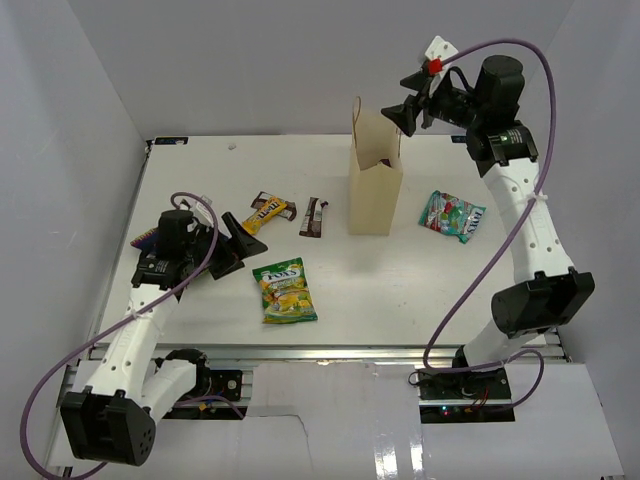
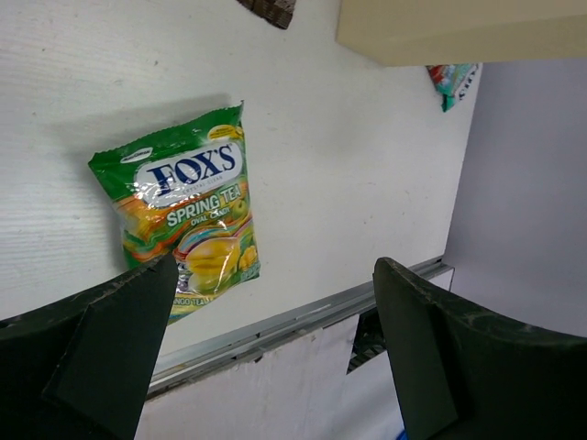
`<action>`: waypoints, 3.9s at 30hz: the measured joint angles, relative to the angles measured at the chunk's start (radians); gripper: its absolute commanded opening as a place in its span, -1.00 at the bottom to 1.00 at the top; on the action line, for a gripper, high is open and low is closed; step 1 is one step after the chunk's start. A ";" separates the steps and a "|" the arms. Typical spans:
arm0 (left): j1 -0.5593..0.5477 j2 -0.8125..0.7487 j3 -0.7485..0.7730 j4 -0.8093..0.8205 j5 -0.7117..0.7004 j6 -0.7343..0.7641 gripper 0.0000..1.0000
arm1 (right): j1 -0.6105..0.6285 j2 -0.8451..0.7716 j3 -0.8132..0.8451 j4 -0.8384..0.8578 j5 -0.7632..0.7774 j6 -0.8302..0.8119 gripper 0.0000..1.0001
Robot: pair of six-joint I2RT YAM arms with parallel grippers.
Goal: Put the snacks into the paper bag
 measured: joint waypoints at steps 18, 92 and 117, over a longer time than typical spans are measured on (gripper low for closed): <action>-0.273 0.406 0.001 -0.145 -0.390 -0.137 0.89 | -0.154 -0.480 -0.866 -0.179 0.160 0.092 0.88; -0.706 1.260 1.552 0.440 -1.039 0.565 -0.99 | -0.254 -0.557 -0.926 -0.199 0.087 0.128 0.87; -0.726 1.051 1.323 0.394 -0.950 0.523 0.79 | -0.266 -0.325 -0.864 -0.187 0.375 0.142 0.89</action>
